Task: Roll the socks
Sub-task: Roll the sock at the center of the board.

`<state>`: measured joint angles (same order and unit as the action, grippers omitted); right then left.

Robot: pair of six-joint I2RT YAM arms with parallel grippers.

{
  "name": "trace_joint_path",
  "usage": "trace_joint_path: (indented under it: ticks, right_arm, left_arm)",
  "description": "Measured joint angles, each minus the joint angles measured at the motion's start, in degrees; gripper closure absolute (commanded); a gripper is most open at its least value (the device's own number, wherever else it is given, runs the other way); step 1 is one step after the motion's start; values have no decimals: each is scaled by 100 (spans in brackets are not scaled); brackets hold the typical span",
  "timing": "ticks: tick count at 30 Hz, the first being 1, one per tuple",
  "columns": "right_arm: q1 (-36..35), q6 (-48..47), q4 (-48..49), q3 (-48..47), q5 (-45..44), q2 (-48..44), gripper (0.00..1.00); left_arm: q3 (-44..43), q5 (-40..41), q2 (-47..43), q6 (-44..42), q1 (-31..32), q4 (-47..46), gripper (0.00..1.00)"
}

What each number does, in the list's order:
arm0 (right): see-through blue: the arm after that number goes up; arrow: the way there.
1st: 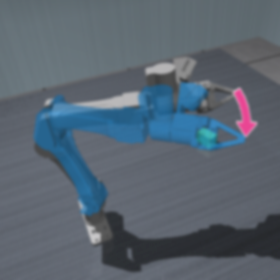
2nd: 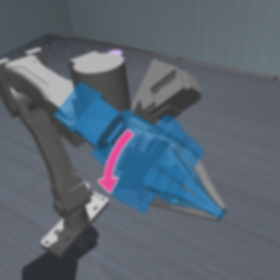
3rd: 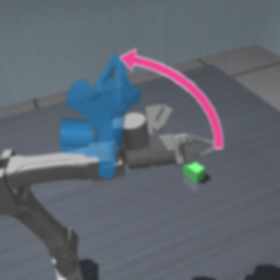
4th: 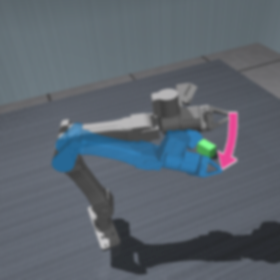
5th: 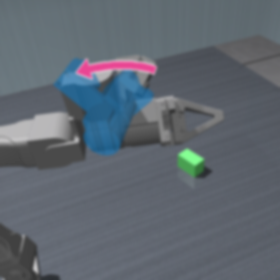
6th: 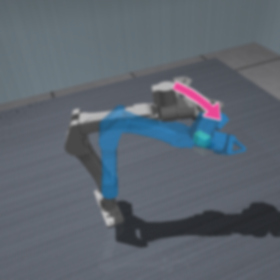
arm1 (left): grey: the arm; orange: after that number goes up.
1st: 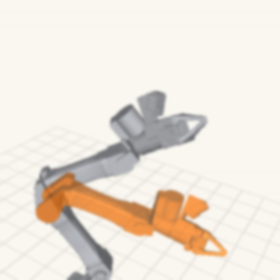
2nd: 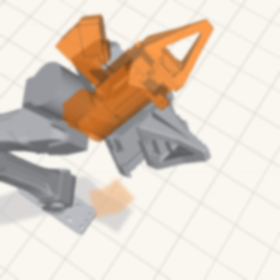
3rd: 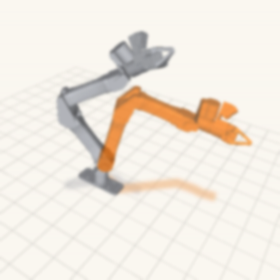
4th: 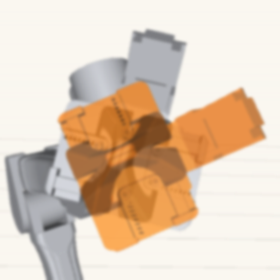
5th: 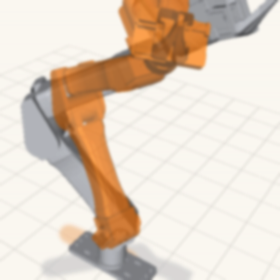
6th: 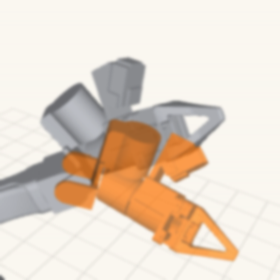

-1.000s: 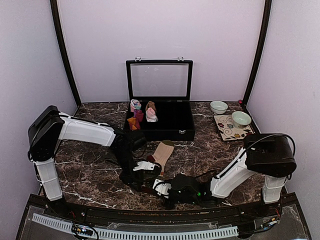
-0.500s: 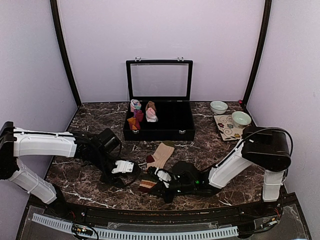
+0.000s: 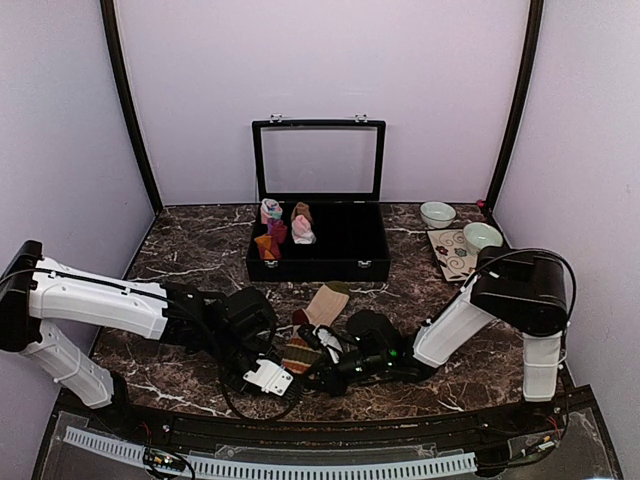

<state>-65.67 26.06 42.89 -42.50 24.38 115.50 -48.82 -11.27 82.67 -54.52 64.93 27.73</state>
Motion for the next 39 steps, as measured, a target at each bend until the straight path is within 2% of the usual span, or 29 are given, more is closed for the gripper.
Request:
trace_joint_path:
  ticks: [13, 26, 39]
  right_arm:
    - [129, 234, 61, -26, 365, 63, 100]
    - [232, 328, 37, -26, 616, 63, 100]
    - [291, 404, 52, 9, 754, 63, 100]
  left_arm:
    - [216, 721, 487, -704, 11, -890, 63]
    - [103, 313, 490, -927, 13, -616, 66]
    - [94, 592, 855, -925, -55, -1012, 63]
